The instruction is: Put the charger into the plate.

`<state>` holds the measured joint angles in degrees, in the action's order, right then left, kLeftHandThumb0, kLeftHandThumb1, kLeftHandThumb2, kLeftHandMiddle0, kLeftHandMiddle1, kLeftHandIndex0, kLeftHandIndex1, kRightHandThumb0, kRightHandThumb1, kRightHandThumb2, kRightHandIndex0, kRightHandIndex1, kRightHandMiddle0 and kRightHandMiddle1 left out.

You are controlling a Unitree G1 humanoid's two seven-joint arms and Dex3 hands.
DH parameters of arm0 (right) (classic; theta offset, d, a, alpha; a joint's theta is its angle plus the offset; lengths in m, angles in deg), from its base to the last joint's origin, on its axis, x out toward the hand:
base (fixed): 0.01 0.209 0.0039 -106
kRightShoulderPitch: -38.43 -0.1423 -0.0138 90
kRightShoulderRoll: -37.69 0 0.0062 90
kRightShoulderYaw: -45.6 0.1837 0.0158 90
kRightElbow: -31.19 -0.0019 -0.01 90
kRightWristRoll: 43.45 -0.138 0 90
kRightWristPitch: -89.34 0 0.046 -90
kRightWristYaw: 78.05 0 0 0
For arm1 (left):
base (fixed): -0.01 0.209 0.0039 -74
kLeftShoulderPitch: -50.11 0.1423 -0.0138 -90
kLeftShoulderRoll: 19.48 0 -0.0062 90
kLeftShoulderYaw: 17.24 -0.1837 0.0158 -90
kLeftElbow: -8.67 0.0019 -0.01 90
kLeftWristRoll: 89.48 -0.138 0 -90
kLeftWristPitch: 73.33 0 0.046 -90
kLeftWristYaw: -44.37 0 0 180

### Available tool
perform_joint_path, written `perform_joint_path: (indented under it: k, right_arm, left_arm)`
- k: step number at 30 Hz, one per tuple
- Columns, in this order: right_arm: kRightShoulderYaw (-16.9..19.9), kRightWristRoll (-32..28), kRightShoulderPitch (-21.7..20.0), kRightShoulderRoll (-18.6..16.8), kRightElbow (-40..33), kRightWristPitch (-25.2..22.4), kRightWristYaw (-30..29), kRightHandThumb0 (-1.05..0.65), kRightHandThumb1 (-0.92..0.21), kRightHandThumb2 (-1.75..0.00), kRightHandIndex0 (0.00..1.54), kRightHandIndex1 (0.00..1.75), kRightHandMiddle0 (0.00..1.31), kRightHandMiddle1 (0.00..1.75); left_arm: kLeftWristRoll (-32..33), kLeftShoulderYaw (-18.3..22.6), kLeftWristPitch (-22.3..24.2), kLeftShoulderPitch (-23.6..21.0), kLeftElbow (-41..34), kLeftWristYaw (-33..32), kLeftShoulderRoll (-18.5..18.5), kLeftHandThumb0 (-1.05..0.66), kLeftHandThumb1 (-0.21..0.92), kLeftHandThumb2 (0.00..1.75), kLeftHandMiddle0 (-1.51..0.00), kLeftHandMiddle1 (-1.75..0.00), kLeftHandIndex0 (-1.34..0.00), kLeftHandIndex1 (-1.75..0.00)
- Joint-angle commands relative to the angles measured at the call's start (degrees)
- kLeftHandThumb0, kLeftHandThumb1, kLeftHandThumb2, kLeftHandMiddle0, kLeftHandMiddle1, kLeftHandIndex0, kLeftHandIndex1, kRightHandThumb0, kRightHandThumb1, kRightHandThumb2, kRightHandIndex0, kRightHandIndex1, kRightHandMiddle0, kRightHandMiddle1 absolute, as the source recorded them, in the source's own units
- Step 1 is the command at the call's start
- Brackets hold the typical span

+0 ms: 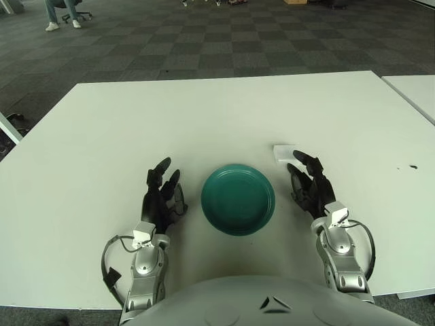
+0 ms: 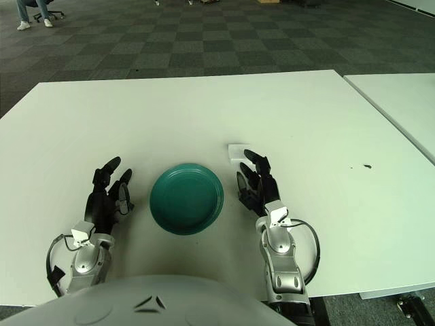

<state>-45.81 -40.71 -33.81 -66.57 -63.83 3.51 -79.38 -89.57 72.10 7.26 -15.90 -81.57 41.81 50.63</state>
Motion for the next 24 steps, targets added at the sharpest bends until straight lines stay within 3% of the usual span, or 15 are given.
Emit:
perform_joint_path:
  k: [1, 24]
  right_arm:
    - [0.4, -0.2, 1.5, -0.1, 2.8, -3.7, 0.1, -0.68, -0.92, -0.62, 0.44, 0.00, 0.00, 0.74]
    - [1.5, -1.8, 1.0, 0.3, 1.5, -5.1, 0.7, -0.65, -0.92, -0.63, 0.45, 0.02, 0.00, 0.76]
  left_arm:
    - [0.0, -0.3, 2.0, 1.1, 1.2, 0.4, 0.2, -0.82, 0.92, 0.95, -0.56, -0.02, -0.04, -0.80]
    - [-0.2, -0.5, 1.9, 1.4, 0.9, 0.3, 0.1, -0.83, 0.92, 0.95, -0.57, -0.02, -0.04, -0.80]
